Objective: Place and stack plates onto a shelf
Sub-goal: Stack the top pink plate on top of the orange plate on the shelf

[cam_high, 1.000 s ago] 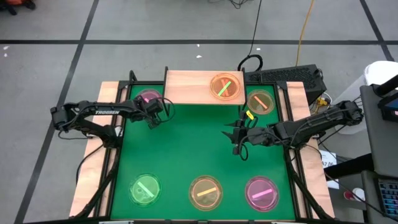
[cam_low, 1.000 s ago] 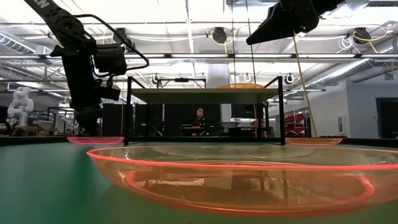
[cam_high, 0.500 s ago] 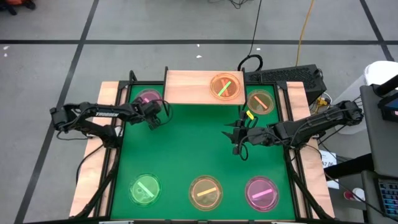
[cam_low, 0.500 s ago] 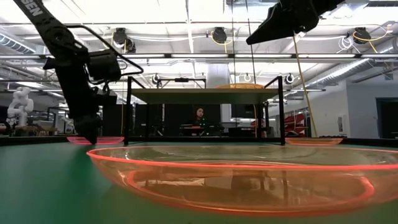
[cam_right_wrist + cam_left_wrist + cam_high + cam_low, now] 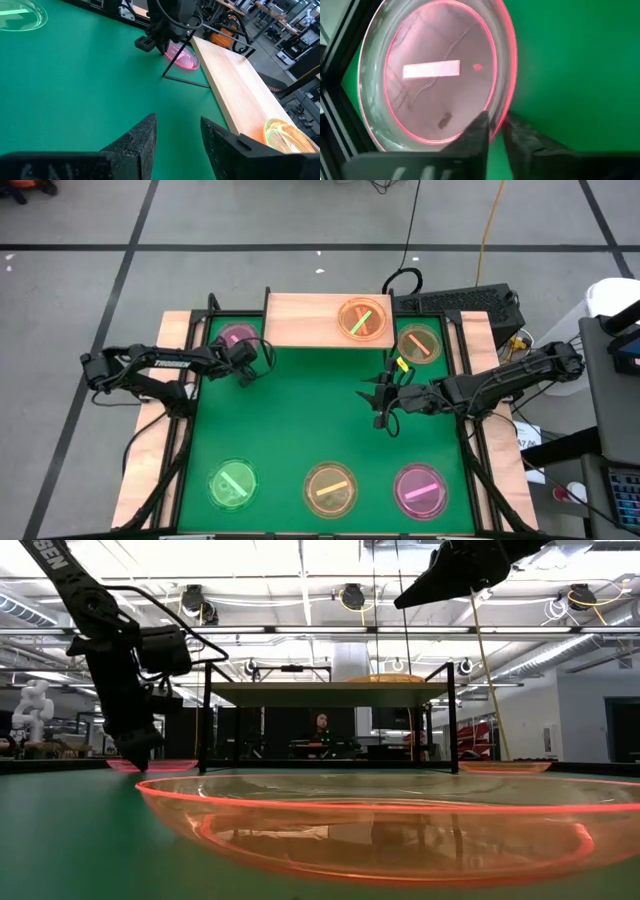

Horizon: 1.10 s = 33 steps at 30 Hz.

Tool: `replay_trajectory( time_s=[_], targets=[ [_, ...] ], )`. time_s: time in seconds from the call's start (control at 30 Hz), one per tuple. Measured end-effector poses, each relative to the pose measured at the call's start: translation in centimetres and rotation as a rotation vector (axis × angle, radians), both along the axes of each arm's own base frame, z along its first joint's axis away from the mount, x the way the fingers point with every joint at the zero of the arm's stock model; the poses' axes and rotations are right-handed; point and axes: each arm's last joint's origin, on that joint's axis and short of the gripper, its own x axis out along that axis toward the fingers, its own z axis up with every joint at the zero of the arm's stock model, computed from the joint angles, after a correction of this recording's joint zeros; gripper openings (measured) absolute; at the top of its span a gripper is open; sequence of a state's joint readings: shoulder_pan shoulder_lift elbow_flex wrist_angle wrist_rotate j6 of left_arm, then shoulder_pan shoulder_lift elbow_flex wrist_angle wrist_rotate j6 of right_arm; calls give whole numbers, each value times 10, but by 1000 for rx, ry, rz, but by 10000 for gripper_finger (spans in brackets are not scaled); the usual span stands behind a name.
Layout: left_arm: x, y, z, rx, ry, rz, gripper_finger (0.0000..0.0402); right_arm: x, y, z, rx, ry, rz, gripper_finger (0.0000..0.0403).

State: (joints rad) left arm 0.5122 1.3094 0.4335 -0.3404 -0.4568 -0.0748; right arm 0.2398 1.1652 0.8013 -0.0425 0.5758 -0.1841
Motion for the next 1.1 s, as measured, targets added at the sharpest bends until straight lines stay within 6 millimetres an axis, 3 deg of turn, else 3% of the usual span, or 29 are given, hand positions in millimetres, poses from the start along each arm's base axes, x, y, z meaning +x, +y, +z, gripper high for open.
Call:
replay_trajectory(
  time_s=[0.1, 0.23, 0.37, 0.57, 0.87, 1.0, 1.1],
  targets=[
    [1, -3, 0, -8, -6, 13, 10, 0, 0, 0, 0, 0, 0, 134],
    [5, -12, 3, -38, 5, -3, 6, 0, 0, 0, 0, 0, 0, 134],
    [11, -27, 20, -79, 23, -21, 4, 0, 0, 0, 0, 1, 0, 134],
    [23, -50, 69, -49, -41, -34, 3, 0, 0, 0, -2, 2, 1, 134],
    [23, -75, 162, 166, -258, -20, 2, 0, 0, 0, -3, 3, 2, 134],
    [30, -79, 195, 284, -314, -110, 2, -1, 2, -1, -16, 14, 9, 134],
    [45, -81, 216, 369, -388, -242, 2, -7, 0, 0, -87, 23, -113, 134]
  ],
)
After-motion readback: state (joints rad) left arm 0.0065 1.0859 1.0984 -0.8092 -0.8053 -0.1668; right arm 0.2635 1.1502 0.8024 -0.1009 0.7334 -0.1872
